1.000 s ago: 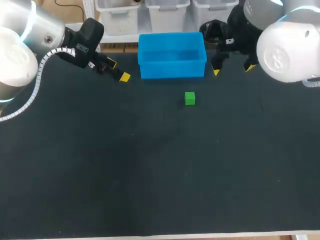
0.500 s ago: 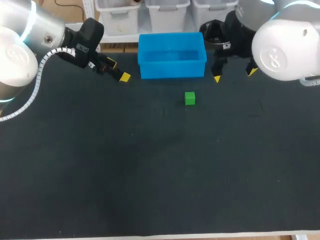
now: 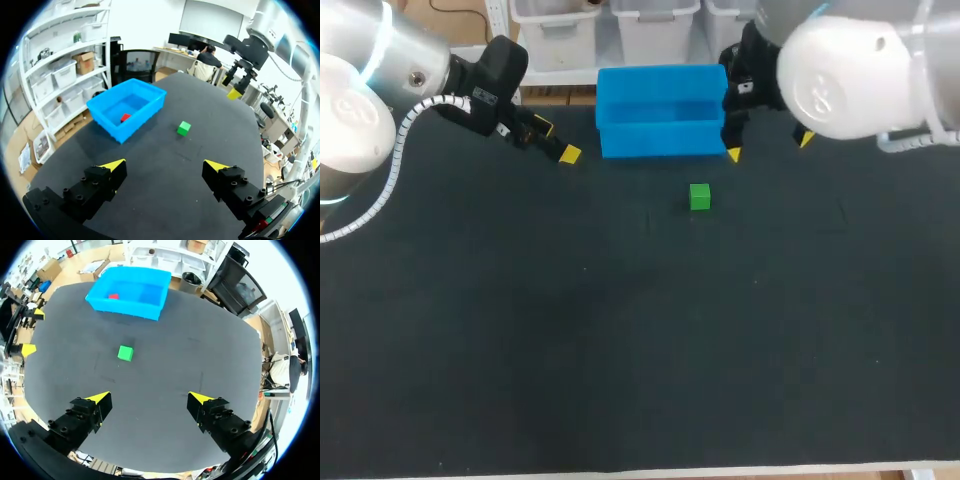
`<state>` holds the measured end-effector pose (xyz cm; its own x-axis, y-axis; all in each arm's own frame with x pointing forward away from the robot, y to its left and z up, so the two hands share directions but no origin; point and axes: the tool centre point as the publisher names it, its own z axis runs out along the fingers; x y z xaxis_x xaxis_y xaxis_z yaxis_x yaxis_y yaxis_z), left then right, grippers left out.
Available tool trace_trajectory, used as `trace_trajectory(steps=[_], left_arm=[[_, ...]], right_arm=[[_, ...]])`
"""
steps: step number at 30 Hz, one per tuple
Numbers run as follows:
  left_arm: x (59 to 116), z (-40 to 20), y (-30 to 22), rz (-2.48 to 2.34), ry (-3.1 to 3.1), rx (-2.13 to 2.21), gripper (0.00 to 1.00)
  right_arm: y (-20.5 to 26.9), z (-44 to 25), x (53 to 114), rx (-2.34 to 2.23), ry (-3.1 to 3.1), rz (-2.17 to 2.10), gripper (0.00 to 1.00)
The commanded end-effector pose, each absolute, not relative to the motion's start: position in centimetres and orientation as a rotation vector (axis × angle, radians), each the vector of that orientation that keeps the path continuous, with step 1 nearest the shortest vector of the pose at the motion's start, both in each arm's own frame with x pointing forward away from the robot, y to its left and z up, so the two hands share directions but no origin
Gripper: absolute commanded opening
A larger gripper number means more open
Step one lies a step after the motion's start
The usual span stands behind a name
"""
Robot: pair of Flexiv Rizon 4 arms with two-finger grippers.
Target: Use the left arm to pick the red cube and place it into the blue plastic box first, then use the right arm to grasp the green cube and put it into the same blue plastic box after the first action is fully finished.
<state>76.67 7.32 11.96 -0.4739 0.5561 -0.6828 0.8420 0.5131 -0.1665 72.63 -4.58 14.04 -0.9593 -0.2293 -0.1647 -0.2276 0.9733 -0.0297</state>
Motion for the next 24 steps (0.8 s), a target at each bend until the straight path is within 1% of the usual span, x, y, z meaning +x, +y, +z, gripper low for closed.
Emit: trace_trajectory(steps=[1,16,24], left_arm=[[76.7,11.9,7.4,-0.671,2.189,1.140,1.00],[76.7,11.9,7.4,-0.671,2.189,1.140,1.00],[76.7,11.9,7.4,-0.671,2.189,1.140,1.00]], right_arm=[[-3.1,14.1,74.1,-0.291,3.008,-0.071,1.00],[2.9,14.4,76.1,-0.097,3.073,-0.123,1.00],[2.9,14.4,76.1,-0.097,3.073,-0.123,1.00]])
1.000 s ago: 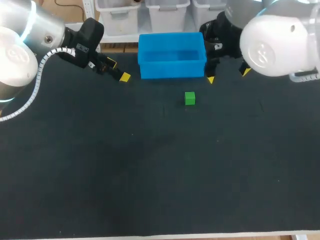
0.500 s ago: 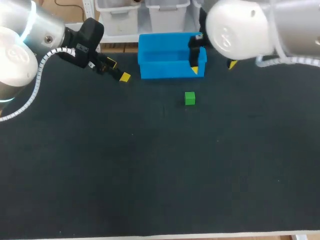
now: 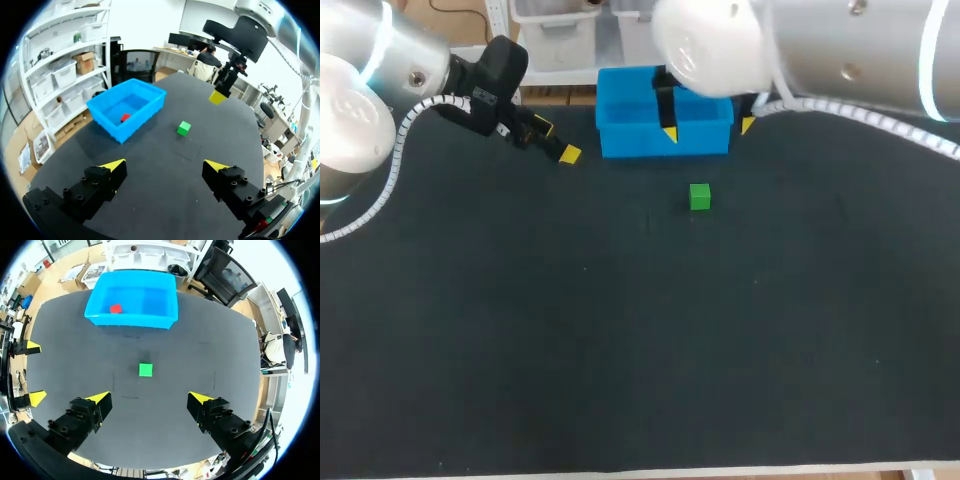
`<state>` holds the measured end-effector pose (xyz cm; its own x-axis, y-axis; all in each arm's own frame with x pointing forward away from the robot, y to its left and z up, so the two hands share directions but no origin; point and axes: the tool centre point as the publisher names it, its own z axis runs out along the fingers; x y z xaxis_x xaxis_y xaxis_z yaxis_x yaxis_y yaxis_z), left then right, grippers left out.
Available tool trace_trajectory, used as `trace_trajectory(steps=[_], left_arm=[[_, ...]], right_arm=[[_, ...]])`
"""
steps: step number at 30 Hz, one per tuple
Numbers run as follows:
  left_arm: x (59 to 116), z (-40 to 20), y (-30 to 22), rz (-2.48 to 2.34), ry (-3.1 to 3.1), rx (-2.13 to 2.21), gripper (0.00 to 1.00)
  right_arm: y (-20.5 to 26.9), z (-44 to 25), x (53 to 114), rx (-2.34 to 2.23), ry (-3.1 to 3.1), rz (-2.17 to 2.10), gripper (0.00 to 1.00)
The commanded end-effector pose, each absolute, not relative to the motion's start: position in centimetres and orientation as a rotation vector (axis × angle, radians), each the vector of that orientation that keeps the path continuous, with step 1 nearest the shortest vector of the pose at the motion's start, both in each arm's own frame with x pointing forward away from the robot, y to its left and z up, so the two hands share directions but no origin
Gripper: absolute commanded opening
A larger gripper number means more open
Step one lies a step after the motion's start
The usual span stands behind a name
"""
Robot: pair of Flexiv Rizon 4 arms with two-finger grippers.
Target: Use the left arm to pick the red cube and place it into the blue plastic box first, then use the right arm to grasp the green cube and put it into the same blue plastic box after the first action is fully finished.
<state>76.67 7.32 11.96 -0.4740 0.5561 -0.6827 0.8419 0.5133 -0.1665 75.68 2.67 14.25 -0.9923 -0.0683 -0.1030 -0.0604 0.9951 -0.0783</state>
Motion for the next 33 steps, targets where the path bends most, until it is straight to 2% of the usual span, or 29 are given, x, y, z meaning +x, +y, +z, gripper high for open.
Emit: trace_trajectory(steps=[1,15,33], left_arm=[[76.7,11.9,7.4,-0.671,2.189,1.140,1.00],[76.7,11.9,7.4,-0.671,2.189,1.140,1.00],[76.7,11.9,7.4,-0.671,2.189,1.140,1.00]], right_arm=[[2.9,14.4,76.1,-0.097,3.073,-0.123,1.00],[2.9,14.4,76.1,-0.097,3.073,-0.123,1.00],[2.6,10.9,76.0,-0.151,2.993,-0.097,1.00]])
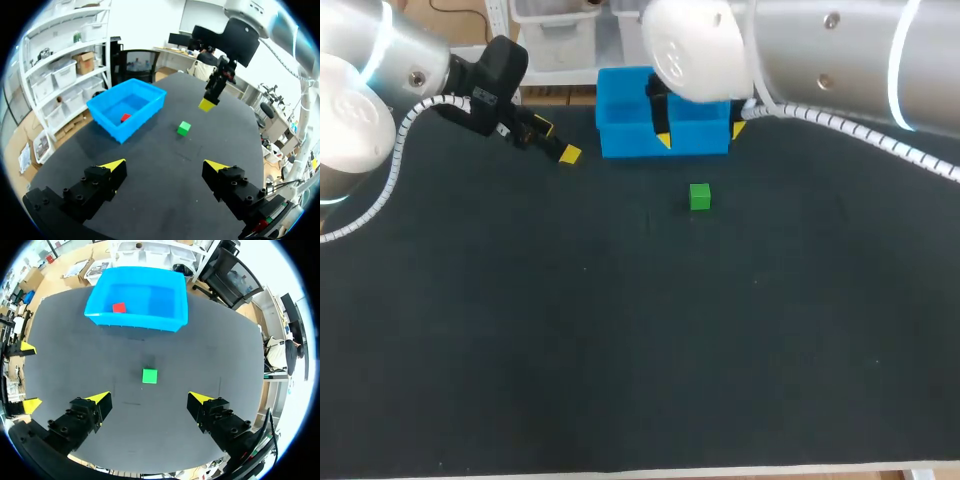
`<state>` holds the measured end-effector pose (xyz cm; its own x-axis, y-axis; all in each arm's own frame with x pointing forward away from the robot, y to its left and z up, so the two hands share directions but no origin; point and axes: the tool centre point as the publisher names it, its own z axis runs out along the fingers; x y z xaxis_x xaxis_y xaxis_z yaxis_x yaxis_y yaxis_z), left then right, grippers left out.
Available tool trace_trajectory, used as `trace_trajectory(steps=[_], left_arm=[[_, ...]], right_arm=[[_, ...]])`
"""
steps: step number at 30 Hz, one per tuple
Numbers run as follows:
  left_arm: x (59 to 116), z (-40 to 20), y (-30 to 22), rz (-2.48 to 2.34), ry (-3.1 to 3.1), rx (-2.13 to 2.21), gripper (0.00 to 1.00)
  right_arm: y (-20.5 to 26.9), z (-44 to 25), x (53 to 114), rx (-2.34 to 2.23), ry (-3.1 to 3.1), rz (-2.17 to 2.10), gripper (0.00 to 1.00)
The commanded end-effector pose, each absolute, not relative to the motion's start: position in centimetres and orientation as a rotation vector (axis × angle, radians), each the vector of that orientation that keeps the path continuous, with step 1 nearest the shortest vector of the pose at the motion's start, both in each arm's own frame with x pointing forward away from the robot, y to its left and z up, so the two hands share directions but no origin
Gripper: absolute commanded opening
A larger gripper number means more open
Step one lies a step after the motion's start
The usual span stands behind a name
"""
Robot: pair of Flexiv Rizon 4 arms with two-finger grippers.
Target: Use the left arm to pick the red cube and place it into the blue plastic box first, then use the right arm to grasp the green cube and put it into the same blue plastic box after the first action is fully finished.
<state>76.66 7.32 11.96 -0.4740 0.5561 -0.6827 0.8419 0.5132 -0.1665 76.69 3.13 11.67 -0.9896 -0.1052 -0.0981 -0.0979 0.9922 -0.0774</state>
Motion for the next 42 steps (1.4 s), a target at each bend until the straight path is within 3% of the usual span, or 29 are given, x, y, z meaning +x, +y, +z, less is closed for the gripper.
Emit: trace_trajectory(steps=[1,42], left_arm=[[76.7,11.9,7.4,-0.671,2.189,1.140,1.00],[76.7,11.9,7.4,-0.671,2.189,1.140,1.00]], right_arm=[[2.6,10.7,76.0,-0.151,2.993,-0.096,1.00],[2.5,1.3,79.8,-0.237,2.964,-0.121,1.00]])
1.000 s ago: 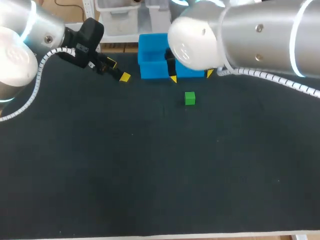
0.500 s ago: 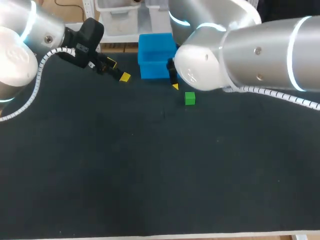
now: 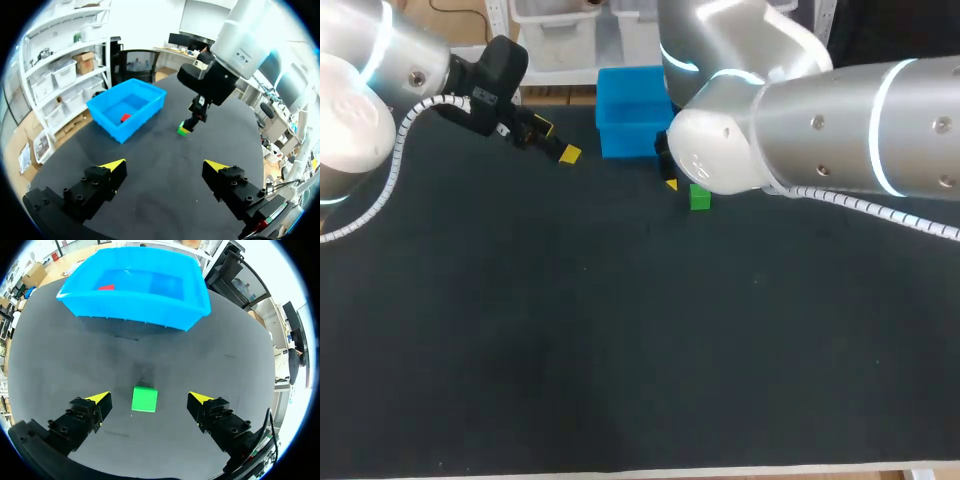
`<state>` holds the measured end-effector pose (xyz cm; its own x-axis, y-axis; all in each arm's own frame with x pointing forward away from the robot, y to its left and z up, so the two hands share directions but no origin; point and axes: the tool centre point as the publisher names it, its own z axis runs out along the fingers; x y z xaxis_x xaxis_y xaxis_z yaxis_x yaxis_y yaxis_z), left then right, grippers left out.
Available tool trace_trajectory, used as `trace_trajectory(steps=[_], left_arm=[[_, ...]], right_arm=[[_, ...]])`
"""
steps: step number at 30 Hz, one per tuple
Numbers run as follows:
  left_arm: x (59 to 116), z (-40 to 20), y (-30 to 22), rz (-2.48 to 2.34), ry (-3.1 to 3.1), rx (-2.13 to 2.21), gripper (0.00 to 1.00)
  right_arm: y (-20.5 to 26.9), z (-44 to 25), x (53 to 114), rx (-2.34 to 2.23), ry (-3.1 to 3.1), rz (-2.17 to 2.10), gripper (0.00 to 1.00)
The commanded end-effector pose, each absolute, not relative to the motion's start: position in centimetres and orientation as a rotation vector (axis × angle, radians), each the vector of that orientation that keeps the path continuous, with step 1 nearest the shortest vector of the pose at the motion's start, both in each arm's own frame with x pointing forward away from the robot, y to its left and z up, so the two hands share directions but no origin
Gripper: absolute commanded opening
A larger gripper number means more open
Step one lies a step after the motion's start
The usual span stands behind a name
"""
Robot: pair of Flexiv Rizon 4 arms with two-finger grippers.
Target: Use the left arm to pick the red cube and place it into the blue plastic box first, then use the right arm to grasp the green cube and put it into the same blue plastic box after the first action is fully finished.
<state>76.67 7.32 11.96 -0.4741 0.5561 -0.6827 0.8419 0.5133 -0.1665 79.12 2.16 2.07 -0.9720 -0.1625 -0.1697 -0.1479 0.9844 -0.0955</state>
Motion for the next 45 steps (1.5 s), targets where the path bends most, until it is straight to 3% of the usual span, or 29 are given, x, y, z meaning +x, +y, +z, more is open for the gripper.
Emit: trace_trajectory(steps=[1,27,28,29,30,45], left_arm=[[76.7,11.9,7.4,-0.671,2.189,1.140,1.00],[76.7,11.9,7.4,-0.671,2.189,1.140,1.00],[76.7,11.9,7.4,-0.671,2.189,1.140,1.00],[76.7,11.9,7.4,-0.671,2.189,1.140,1.00],[76.7,11.9,7.4,-0.671,2.189,1.140,1.00],[76.7,11.9,7.4,-0.671,2.189,1.140,1.00]], right_arm=[[2.5,1.0,79.8,-0.241,2.970,-0.121,1.00],[3.2,-2.5,79.1,-0.230,3.029,-0.082,1.00],[3.1,-2.6,79.1,-0.226,3.030,-0.080,0.50],[3.1,-2.7,79.0,-0.221,3.034,-0.078,0.21],[3.1,-2.8,79.0,-0.218,3.035,-0.079,0.00],[2.6,-1.7,78.5,-0.205,3.036,-0.088,0.00]])
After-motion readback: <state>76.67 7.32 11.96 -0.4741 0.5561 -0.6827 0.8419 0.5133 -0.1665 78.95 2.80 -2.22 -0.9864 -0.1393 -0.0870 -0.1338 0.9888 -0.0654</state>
